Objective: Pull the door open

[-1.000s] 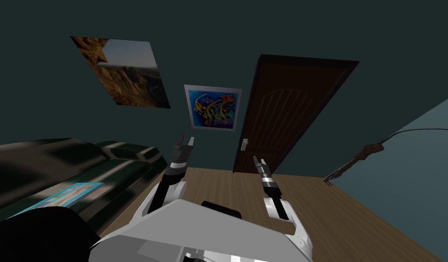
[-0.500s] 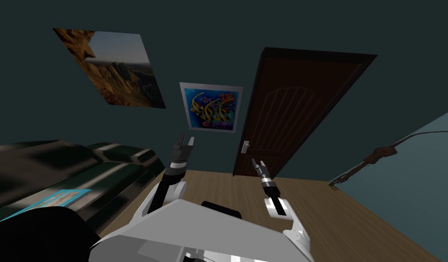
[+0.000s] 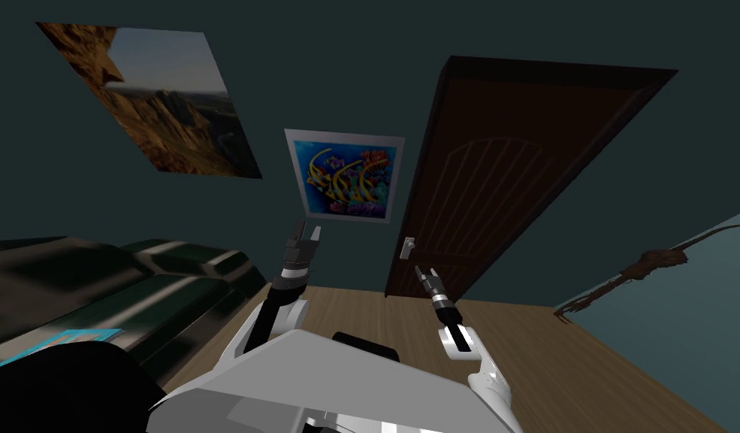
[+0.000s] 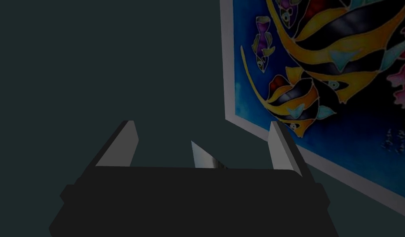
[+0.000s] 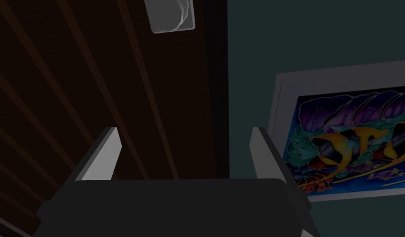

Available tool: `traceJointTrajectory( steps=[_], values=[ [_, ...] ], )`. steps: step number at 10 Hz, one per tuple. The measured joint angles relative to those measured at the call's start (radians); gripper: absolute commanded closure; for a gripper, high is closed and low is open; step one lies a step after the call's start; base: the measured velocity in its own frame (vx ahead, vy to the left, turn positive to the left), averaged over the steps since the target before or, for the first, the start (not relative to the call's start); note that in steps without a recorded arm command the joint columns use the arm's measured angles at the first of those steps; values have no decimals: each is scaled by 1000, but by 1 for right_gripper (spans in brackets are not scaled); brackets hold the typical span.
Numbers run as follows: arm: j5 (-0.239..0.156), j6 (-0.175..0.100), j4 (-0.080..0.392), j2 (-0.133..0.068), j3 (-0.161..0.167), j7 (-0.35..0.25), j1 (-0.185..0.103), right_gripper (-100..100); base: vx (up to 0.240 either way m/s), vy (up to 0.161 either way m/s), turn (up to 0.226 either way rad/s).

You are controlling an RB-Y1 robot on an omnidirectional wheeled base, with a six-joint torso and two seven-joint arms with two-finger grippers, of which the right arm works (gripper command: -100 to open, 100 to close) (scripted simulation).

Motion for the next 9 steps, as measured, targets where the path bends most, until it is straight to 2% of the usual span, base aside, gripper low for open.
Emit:
traceJointTrajectory(
  steps=[4, 5, 6, 9],
  values=[
    [48, 7, 72, -20, -4, 48, -26, -100, 160, -12, 5],
    [49, 8, 73, -20, -5, 50, -27, -100, 91, -8, 230],
    [46, 7, 86, -13, -20, 59, -34, -100, 158, -7, 326],
    [36, 26, 125, 13, -85, 102, -69, -100, 154, -57, 263]
  ],
)
